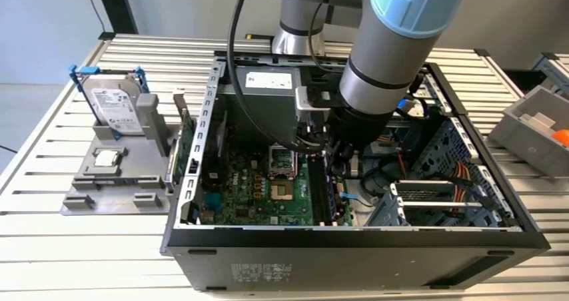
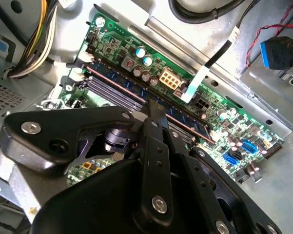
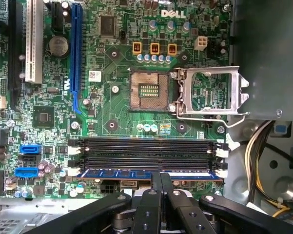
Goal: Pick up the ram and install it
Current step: 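Press down the ram until it locks into place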
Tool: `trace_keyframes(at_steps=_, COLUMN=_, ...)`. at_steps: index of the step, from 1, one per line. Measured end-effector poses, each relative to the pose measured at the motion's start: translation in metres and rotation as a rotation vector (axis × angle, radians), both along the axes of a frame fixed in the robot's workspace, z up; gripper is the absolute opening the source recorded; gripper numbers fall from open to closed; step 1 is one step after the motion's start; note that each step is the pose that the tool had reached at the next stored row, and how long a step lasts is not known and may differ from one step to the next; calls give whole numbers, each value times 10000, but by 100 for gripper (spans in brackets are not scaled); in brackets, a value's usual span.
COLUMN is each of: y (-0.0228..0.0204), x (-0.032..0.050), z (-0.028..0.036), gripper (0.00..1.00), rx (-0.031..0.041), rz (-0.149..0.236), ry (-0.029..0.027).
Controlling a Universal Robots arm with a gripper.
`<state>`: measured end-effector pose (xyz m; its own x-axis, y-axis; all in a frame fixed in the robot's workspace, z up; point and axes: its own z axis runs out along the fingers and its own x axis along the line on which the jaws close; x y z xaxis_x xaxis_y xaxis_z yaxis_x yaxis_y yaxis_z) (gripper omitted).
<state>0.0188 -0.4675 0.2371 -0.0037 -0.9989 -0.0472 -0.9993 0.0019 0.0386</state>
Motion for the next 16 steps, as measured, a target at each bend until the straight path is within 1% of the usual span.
trace_keyframes(at_steps=5, y=-11, x=0, z=-11, gripper=0, rx=-8, rz=0, ry=-1)
trace_keyframes(at_steps=8, y=-14, x=0, z=-62, gripper=0, rx=-29, rz=1, ry=0)
trace_keyframes(at_steps=11, y=-43, x=0, z=-99, gripper=0, rx=-31, rz=1, ry=-1)
trace_keyframes(at_steps=16, y=-50, x=-1, z=-185, gripper=0, rx=-47, rz=1, ry=3)
